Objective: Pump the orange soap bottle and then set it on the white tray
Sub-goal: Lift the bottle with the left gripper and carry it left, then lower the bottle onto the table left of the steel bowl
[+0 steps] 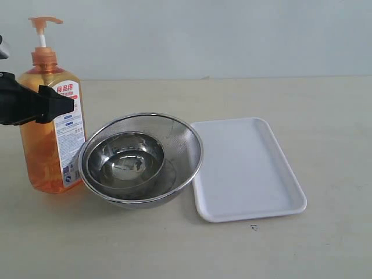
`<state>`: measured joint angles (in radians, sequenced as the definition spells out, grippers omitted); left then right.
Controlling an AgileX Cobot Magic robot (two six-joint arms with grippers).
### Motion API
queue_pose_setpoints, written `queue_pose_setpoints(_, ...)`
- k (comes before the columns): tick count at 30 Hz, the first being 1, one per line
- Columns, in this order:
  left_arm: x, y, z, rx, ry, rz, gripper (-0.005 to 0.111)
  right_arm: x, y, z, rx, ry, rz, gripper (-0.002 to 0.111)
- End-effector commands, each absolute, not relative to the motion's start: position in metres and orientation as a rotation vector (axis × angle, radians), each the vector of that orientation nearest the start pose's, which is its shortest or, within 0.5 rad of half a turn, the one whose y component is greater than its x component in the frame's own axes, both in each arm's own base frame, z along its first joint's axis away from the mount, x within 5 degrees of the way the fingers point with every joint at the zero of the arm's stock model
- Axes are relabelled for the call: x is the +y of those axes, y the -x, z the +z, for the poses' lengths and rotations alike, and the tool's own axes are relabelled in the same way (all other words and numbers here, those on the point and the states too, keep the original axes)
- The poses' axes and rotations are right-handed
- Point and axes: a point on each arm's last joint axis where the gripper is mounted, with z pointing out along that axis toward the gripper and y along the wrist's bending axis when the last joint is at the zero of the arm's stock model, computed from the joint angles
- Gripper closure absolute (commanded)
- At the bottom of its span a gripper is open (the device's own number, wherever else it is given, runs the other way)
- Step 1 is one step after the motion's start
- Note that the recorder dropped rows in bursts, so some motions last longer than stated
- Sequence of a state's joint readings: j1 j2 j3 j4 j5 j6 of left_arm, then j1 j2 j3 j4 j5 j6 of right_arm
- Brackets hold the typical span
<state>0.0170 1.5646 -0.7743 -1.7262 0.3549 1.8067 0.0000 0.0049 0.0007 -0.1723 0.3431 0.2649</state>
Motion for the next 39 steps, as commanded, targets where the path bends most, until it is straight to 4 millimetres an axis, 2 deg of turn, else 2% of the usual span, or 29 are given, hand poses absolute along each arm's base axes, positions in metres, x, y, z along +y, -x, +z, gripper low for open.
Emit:
queue_pose_setpoints(1,-0.027,-0.312,0.211,2.167,-0.215,-0.373,0.097,-0.005,-0.054,0.183,1.809,-0.128,0.014,0.108)
queue_pose_setpoints(4,-0.027,-0.312,0.212,2.165,-0.214,-0.387,0.091,-0.005,-0.054,0.183,1.809,-0.130,0.015,0.108)
queue_pose_setpoints(9,-0.029,-0.311,0.212,2.171,-0.182,-0.426,0.059,-0.005,-0.054,0.183,1.808,-0.132,0.017,0.108)
queue_pose_setpoints(12,-0.029,-0.309,0.210,2.178,-0.177,-0.429,0.047,-0.005,-0.054,0.183,1.808,-0.132,0.017,0.108)
queue_pose_setpoints(14,-0.029,-0.307,0.208,2.185,-0.186,-0.433,0.043,-0.005,-0.054,0.183,1.808,-0.132,0.017,0.108)
queue_pose_setpoints(24,-0.030,-0.299,0.212,2.175,-0.216,-0.425,0.041,-0.005,-0.054,0.183,1.808,-0.132,0.017,0.108)
queue_pose_setpoints(33,-0.028,-0.298,0.215,2.165,-0.233,-0.386,0.041,-0.005,-0.054,0.183,1.808,-0.132,0.017,0.108)
queue_pose_setpoints(39,-0.031,-0.297,0.216,2.154,-0.245,-0.420,0.041,-0.005,-0.054,0.183,1.808,-0.132,0.017,0.108)
